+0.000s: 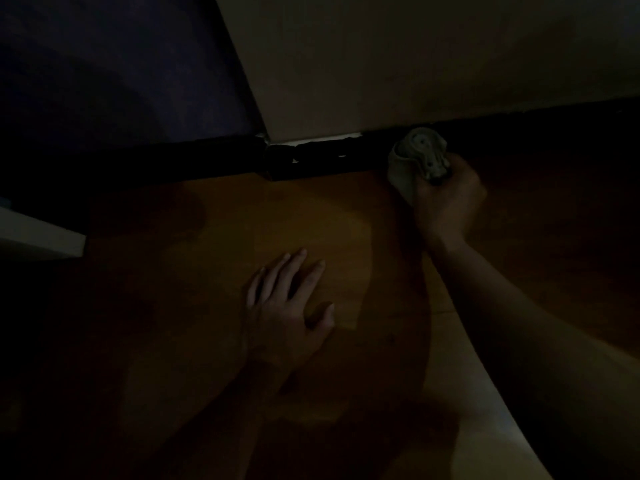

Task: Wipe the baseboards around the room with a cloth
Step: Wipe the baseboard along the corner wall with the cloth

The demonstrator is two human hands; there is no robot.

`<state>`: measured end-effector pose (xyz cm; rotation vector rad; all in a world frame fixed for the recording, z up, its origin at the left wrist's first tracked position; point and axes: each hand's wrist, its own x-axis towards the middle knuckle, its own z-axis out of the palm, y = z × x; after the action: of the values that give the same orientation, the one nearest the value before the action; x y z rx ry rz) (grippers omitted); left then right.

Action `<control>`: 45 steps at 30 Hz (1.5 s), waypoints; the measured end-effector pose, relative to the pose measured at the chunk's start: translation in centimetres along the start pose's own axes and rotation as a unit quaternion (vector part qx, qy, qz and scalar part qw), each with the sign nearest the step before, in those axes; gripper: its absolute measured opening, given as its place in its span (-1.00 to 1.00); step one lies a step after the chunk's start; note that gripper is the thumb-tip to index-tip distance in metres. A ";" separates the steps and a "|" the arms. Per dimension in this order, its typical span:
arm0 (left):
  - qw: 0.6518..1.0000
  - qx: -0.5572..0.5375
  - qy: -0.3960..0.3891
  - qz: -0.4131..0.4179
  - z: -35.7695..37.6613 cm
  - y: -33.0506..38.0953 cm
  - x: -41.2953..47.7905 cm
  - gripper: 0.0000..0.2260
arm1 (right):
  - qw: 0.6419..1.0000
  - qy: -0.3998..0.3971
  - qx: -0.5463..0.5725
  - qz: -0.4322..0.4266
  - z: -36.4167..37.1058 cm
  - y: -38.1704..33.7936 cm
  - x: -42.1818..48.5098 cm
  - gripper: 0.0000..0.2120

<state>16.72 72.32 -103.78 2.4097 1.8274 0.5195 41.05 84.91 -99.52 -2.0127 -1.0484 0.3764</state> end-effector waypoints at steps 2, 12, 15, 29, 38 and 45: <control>1.000 0.002 0.002 -0.001 -0.1 0.1 0.1 -0.48 | 1.000 -0.014 -0.004 -0.017 0.1 0.0 0.0 -0.74; 1.000 0.002 0.011 0.004 0.2 0.0 0.0 -0.48 | 1.000 -0.004 -0.009 -0.021 -0.4 0.4 0.6 -0.77; 1.000 -0.004 0.005 -0.001 0.1 0.1 0.0 -0.49 | 1.000 0.011 -0.002 -0.001 -0.3 0.6 0.5 -0.75; 1.000 0.003 -0.012 -0.003 -0.2 0.1 0.1 -0.48 | 0.998 0.050 -0.021 0.043 -3.1 3.2 3.4 -0.67; 1.000 0.003 -0.005 0.006 -0.1 0.0 0.1 -0.48 | 0.998 0.051 0.007 0.039 -3.0 2.9 3.0 -0.73; 0.999 0.010 -0.012 0.029 0.2 -0.4 -0.1 -0.47 | 1.000 0.008 0.012 -0.022 -1.7 1.8 1.8 -0.76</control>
<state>16.43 72.38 -104.09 2.4773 1.7658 0.4778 44.07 84.89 -99.68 -1.9657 -1.0725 0.3474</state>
